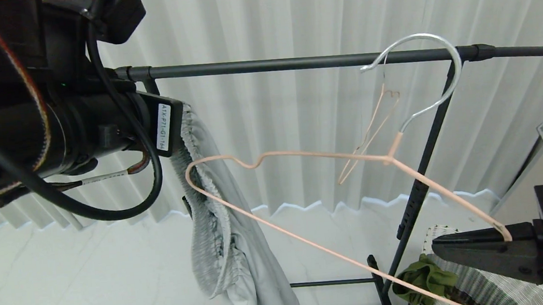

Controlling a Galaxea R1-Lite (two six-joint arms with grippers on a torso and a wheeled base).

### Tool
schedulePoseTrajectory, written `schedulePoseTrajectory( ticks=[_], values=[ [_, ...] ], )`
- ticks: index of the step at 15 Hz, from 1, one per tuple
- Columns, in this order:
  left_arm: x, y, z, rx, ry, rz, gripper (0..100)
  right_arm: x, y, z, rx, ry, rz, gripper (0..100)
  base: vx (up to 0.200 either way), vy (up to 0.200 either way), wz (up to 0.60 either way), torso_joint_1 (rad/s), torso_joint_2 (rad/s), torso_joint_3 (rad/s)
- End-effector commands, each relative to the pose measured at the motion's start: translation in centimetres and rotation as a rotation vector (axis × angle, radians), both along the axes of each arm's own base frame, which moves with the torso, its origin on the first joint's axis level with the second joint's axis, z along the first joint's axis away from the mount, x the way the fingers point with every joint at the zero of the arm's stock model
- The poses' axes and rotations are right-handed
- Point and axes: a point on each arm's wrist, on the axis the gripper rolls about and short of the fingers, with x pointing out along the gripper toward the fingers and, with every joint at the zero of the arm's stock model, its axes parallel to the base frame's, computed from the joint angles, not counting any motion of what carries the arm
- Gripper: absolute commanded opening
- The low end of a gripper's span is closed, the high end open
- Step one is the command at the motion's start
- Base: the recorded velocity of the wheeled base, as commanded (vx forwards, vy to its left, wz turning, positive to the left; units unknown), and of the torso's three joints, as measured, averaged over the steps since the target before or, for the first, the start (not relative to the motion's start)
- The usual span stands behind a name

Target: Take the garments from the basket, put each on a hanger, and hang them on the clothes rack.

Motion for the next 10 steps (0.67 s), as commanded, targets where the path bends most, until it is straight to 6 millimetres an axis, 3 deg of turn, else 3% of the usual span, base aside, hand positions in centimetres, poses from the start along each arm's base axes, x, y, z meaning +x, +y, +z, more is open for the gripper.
schedulePoseTrajectory(
  ticks=[1, 6, 10],
  values=[
    [0.3, -0.3, -0.8, 0.031, 0.033, 0.002, 0, 0.5, 0.7, -0.1, 0.007, -0.005, -0.024, 0, 0.0, 0.0, 0.0, 0.0, 0.0, 0.0],
    [2.4, -1.3, -1.8, 0.067, 0.079, 0.023, 0, 1.9, 2.2, -0.2, 0.017, -0.005, -0.136, 0, 0.0, 0.0, 0.0, 0.0, 0.0, 0.0],
    [4.2, -1.2, -2.4, 0.117, 0.091, 0.139, 0, 2.4, 2.8, -0.2, 0.017, 0.014, -0.174, 0, 0.0, 0.0, 0.0, 0.0, 0.0, 0.0]
  ],
)
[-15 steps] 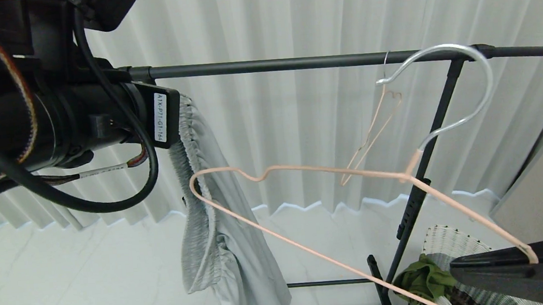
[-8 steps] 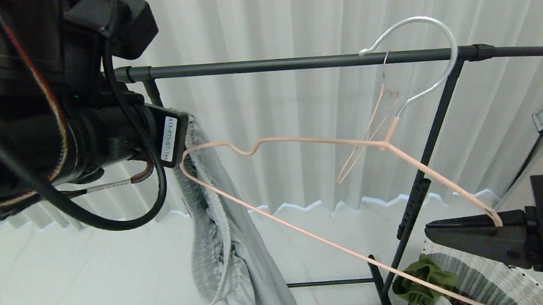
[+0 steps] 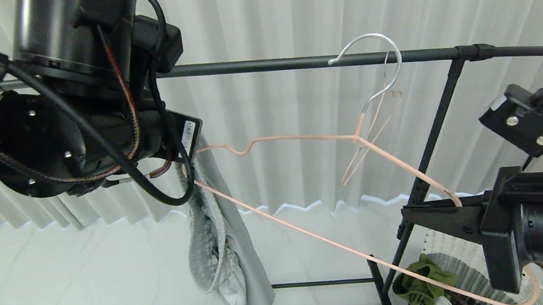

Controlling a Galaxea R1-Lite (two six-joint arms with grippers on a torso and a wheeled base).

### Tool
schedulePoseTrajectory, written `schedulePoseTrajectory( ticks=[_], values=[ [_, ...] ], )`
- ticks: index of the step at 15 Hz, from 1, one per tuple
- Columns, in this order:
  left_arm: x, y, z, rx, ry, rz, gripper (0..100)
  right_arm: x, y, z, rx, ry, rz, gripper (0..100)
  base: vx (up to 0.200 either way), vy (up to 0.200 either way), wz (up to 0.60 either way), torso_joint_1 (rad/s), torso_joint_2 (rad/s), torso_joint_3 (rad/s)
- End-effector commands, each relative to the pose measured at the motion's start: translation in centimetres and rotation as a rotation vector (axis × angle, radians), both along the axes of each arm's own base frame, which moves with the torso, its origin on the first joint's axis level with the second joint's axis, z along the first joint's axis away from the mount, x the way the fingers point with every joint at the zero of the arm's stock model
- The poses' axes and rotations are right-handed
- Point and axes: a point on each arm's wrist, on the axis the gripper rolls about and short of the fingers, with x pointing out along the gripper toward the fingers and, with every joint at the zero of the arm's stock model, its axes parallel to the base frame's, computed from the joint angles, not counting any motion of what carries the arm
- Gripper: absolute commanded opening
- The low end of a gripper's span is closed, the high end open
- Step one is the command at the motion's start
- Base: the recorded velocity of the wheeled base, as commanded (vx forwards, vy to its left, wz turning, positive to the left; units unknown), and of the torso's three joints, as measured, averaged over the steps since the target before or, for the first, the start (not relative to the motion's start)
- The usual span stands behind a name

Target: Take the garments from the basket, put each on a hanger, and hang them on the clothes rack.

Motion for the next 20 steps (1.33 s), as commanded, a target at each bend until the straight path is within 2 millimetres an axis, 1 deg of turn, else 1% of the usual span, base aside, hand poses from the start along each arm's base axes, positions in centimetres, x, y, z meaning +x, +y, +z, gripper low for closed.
schedulePoseTrajectory(
  ticks=[1, 4, 7, 9, 12, 13, 15, 16, 19, 20],
  values=[
    [1.2, -0.1, -0.6, 0.015, 0.016, 0.027, 0, 0.0, 0.2, -0.1, -0.01, 0.015, 0.004, 0, 0.0, 0.0, 0.0, 0.0, 0.0, 0.0],
    [1.9, 0.1, -0.6, 0.018, 0.02, 0.048, 0, 0.1, 0.5, -0.5, -0.012, 0.064, -0.009, 0, 0.0, 0.0, 0.0, 0.0, 0.0, 0.0],
    [2.4, -0.2, -0.7, 0.024, 0.029, 0.05, 0, 0.9, 1.7, -0.6, 0.021, 0.097, -0.04, 0, 0.0, 0.0, 0.0, 0.0, 0.0, 0.0],
    [3.3, -0.8, -0.7, 0.018, 0.026, 0.053, 0, 1.6, 2.5, -0.6, 0.019, 0.102, -0.073, 0, 0.0, 0.0, 0.0, 0.0, 0.0, 0.0],
    [4.4, -1.1, -0.8, 0.02, 0.026, 0.068, 0, 2.6, 3.6, -0.6, 0.028, 0.11, -0.15, 0, 0.0, 0.0, 0.0, 0.0, 0.0, 0.0],
    [4.9, -1.0, -1.1, 0.035, 0.029, 0.098, 0, 2.8, 3.9, -0.6, 0.032, 0.109, -0.166, 0, 0.0, 0.0, 0.0, 0.0, 0.0, 0.0],
    [5.5, -0.9, -1.6, 0.053, 0.032, 0.138, 0, 2.6, 4.0, -0.5, 0.043, 0.104, -0.158, 0, 0.0, 0.0, 0.0, 0.0, 0.0, 0.0],
    [5.5, -1.0, -1.5, 0.049, 0.028, 0.137, 0, 2.0, 4.3, -0.4, 0.059, 0.108, -0.127, 0, 0.0, 0.0, 0.0, 0.0, 0.0, 0.0],
    [5.7, -1.1, -1.2, 0.039, 0.019, 0.136, 0, -0.6, 5.7, -0.5, 0.116, 0.207, -0.022, 0, 0.0, 0.0, 0.0, 0.0, 0.0, 0.0],
    [5.7, -1.1, -1.1, 0.035, 0.015, 0.137, 0, -0.8, 6.0, -0.8, 0.117, 0.234, -0.017, 0, 0.0, 0.0, 0.0, 0.0, 0.0, 0.0]
  ],
)
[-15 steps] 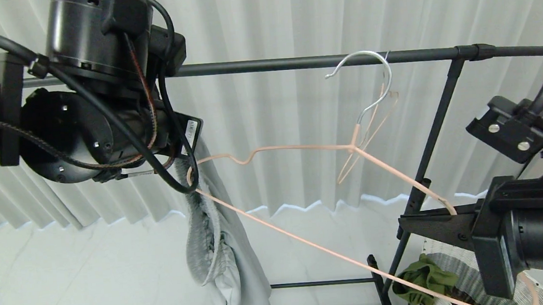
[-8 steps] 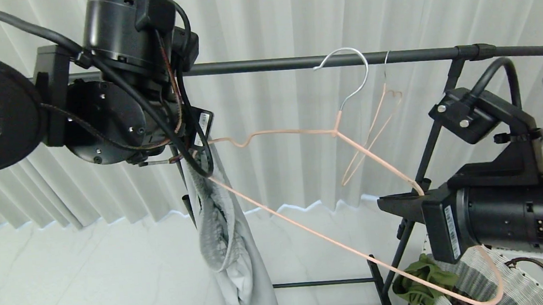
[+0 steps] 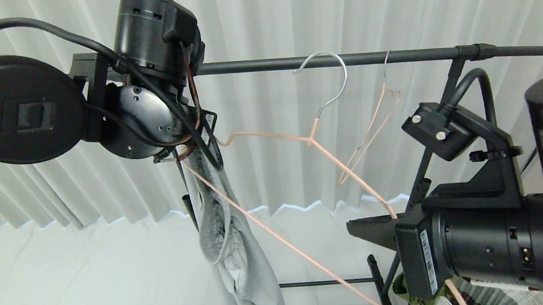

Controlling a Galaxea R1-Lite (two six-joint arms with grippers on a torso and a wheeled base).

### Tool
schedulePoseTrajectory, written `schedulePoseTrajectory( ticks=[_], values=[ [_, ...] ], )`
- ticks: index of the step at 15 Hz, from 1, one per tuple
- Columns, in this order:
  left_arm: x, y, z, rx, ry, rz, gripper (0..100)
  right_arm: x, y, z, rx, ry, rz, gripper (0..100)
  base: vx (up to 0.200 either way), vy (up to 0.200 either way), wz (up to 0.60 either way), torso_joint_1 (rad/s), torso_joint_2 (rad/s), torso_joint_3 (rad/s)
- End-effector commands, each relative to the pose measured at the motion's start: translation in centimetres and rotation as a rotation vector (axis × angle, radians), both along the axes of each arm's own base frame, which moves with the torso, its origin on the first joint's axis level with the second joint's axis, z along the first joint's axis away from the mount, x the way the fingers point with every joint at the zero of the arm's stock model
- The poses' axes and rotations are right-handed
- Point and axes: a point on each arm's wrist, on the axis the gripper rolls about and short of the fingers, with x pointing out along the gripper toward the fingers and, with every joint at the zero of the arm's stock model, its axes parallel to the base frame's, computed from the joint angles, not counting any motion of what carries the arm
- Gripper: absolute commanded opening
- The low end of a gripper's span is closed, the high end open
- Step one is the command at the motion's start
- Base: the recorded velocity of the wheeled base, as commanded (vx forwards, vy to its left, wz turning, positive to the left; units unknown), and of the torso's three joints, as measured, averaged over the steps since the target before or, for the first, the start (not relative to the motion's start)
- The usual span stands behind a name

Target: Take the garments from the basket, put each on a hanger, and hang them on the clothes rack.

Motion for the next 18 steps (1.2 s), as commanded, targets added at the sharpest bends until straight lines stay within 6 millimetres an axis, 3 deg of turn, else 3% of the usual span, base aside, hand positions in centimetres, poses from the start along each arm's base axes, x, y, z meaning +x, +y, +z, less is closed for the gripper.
schedulePoseTrajectory(
  ticks=[1, 5, 11, 14, 18],
  values=[
    [0.1, -0.1, 0.0, -0.001, -0.002, 0.0, 0, -0.5, 0.6, -0.5, -0.011, 0.017, 0.023, 0, 0.0, 0.0, 0.0, 0.0, 0.0, 0.0],
    [0.1, 0.3, 0.2, -0.003, -0.004, 0.011, 0, 0.2, 0.0, -0.3, -0.004, 0.011, -0.028, 0, 0.0, 0.0, 0.0, 0.0, 0.0, 0.0],
    [0.4, 1.4, 0.5, -0.009, -0.014, 0.043, 0, -0.9, -2.4, -0.3, 0.007, -0.005, -0.04, 0, 0.0, 0.0, 0.0, 0.0, 0.0, 0.0],
    [-0.6, -0.3, 0.3, -0.051, -0.017, -0.002, 0, -0.2, -1.4, -0.7, 0.014, -0.011, -0.057, 0, 0.0, 0.0, 0.0, 0.0, 0.0, 0.0],
    [-1.0, -0.6, 0.4, -0.054, -0.018, -0.014, 0, 1.4, 0.2, -1.2, 0.041, -0.049, -0.121, 0, 0.0, 0.0, 0.0, 0.0, 0.0, 0.0]
  ],
)
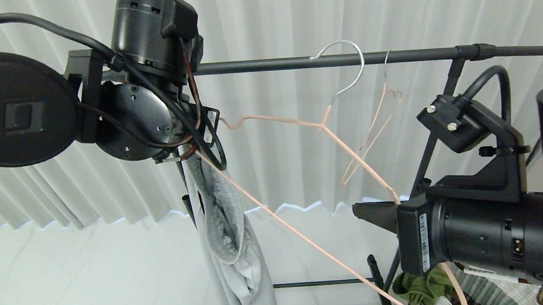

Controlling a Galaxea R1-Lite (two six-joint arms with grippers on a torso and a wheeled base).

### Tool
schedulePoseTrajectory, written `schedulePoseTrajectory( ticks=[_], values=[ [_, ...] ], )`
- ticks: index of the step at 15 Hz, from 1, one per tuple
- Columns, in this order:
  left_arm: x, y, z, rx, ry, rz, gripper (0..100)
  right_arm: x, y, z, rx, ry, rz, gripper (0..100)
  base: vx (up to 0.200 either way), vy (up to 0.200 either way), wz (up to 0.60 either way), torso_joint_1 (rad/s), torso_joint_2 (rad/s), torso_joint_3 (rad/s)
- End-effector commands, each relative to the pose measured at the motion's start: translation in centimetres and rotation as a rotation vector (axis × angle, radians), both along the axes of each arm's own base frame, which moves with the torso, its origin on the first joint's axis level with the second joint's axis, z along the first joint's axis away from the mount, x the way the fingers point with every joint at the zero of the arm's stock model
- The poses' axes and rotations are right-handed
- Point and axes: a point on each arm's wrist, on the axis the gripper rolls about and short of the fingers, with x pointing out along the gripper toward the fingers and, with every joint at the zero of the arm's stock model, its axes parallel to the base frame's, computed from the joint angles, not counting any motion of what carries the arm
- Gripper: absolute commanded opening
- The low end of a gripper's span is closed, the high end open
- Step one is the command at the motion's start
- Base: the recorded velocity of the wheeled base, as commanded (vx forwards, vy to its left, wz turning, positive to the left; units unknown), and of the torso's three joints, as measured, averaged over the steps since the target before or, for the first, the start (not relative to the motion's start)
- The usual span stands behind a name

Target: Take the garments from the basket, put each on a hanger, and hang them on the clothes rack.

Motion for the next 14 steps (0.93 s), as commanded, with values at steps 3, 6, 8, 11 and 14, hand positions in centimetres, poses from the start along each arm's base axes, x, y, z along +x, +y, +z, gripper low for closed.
schedulePoseTrajectory(
  ticks=[3, 6, 8, 11, 14],
  values=[
    [-0.7, -0.1, 0.4, -0.007, -0.009, -0.017, 0, 0.8, 1.1, -0.9, -0.027, 0.007, -0.017, 0, 0.0, 0.0, 0.0, 0.0, 0.0, 0.0],
    [-1.1, 0.3, 0.8, -0.008, -0.011, -0.011, 0, 0.9, 1.1, -1.4, -0.055, -0.006, -0.075, 0, 0.0, 0.0, 0.0, 0.0, 0.0, 0.0],
    [-1.5, 0.5, 0.9, 0.0, 0.001, -0.015, 0, 1.1, 1.3, -1.6, -0.061, -0.008, -0.086, 0, 0.0, 0.0, 0.0, 0.0, 0.0, 0.0],
    [-2.3, 0.2, 1.2, -0.006, -0.007, -0.038, 0, 1.6, 2.7, -1.9, -0.026, -0.035, -0.095, 0, 0.0, 0.0, 0.0, 0.0, 0.0, 0.0],
    [-3.2, -0.1, 1.6, -0.005, -0.005, -0.066, 0, 2.0, 4.0, -2.5, -0.016, -0.056, -0.102, 0, 0.0, 0.0, 0.0, 0.0, 0.0, 0.0]
  ],
)
